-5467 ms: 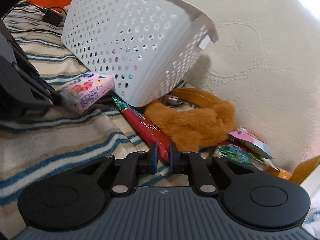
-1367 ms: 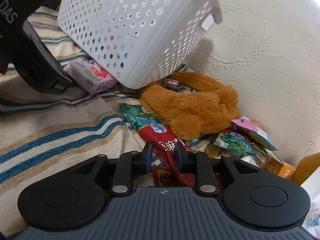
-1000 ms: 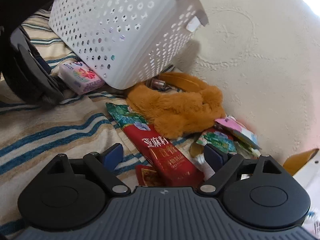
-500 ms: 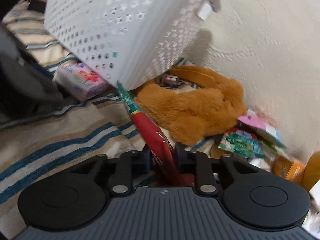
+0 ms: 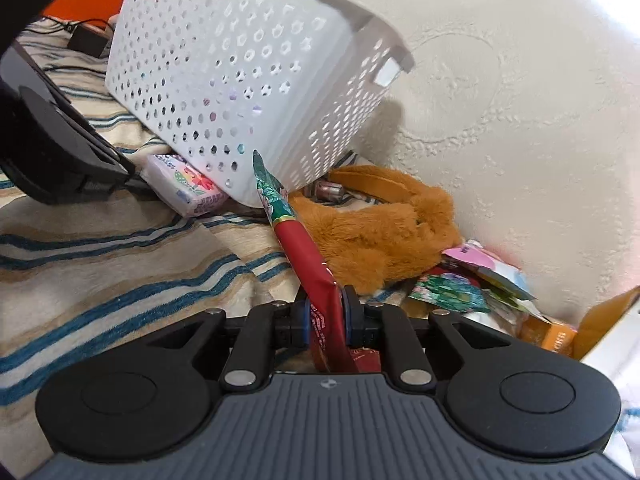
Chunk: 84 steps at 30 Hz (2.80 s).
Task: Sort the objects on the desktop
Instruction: 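Close the left gripper on the pink floral tissue pack, then lift the pink tissue pack with the left gripper while the right gripper carries the red packet toward the basket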
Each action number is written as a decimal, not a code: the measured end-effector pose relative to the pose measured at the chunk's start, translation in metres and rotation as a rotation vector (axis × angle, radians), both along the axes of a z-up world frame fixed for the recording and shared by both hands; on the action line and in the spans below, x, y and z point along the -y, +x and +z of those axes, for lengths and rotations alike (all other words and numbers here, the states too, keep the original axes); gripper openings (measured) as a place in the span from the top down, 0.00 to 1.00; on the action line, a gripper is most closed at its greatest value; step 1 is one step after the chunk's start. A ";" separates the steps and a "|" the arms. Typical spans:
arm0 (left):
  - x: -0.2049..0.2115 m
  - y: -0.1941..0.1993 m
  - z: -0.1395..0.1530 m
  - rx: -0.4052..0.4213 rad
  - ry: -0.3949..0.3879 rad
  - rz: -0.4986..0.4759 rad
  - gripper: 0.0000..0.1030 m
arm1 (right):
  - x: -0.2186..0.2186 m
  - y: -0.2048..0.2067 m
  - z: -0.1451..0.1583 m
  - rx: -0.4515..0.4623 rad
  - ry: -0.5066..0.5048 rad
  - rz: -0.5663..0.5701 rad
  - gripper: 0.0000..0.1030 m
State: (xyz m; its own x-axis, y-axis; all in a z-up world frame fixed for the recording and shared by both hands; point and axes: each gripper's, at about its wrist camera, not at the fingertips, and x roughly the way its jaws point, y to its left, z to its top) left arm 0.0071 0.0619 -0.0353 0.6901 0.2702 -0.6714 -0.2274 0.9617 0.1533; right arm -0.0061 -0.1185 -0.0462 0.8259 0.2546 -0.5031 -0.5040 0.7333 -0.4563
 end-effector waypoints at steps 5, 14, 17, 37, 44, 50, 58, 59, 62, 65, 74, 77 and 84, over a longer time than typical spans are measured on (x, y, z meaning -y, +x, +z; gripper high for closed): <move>-0.002 -0.011 0.008 0.025 0.005 -0.012 1.00 | 0.007 -0.009 0.009 0.022 0.013 -0.013 0.84; 0.014 -0.041 0.040 0.066 0.031 -0.018 1.00 | 0.009 -0.024 0.025 0.051 0.044 -0.015 0.84; 0.015 -0.045 0.043 0.065 0.030 -0.017 1.00 | 0.011 -0.029 0.030 0.056 0.058 -0.017 0.84; 0.025 0.048 0.001 -0.068 -0.040 0.114 0.16 | 0.015 -0.004 0.013 0.013 0.091 -0.046 0.84; 0.024 0.070 -0.011 -0.090 -0.094 0.106 0.20 | 0.019 0.000 0.010 0.005 0.101 -0.070 0.84; 0.024 0.071 -0.017 -0.075 -0.088 0.104 0.22 | 0.020 0.002 0.010 0.005 0.091 -0.081 0.84; 0.024 0.062 -0.016 -0.069 -0.052 0.094 0.82 | 0.019 0.002 0.012 0.010 0.100 -0.100 0.84; 0.022 0.061 -0.017 -0.070 -0.058 0.094 0.85 | 0.019 0.001 0.012 0.012 0.099 -0.103 0.84; 0.025 0.054 -0.015 -0.051 -0.026 0.081 0.92 | 0.019 0.000 0.014 0.021 0.102 -0.111 0.84; 0.033 0.045 -0.011 -0.025 0.028 0.059 0.94 | 0.020 0.000 0.015 0.026 0.110 -0.123 0.84; 0.047 0.019 -0.004 0.024 0.031 -0.031 1.00 | 0.021 -0.009 0.022 0.052 0.124 -0.139 0.84; 0.055 0.007 -0.001 0.037 0.028 -0.060 1.00 | 0.023 -0.011 0.026 0.058 0.128 -0.146 0.84; 0.079 -0.004 0.005 0.052 0.045 -0.086 1.00 | 0.029 -0.020 0.034 0.070 0.163 -0.153 0.84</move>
State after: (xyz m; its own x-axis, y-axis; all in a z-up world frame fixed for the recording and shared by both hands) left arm 0.0034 -0.0173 -0.0303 0.7452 0.2378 -0.6229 -0.1533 0.9703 0.1870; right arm -0.0262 -0.1478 -0.0123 0.8927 0.1966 -0.4055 -0.3523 0.8655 -0.3560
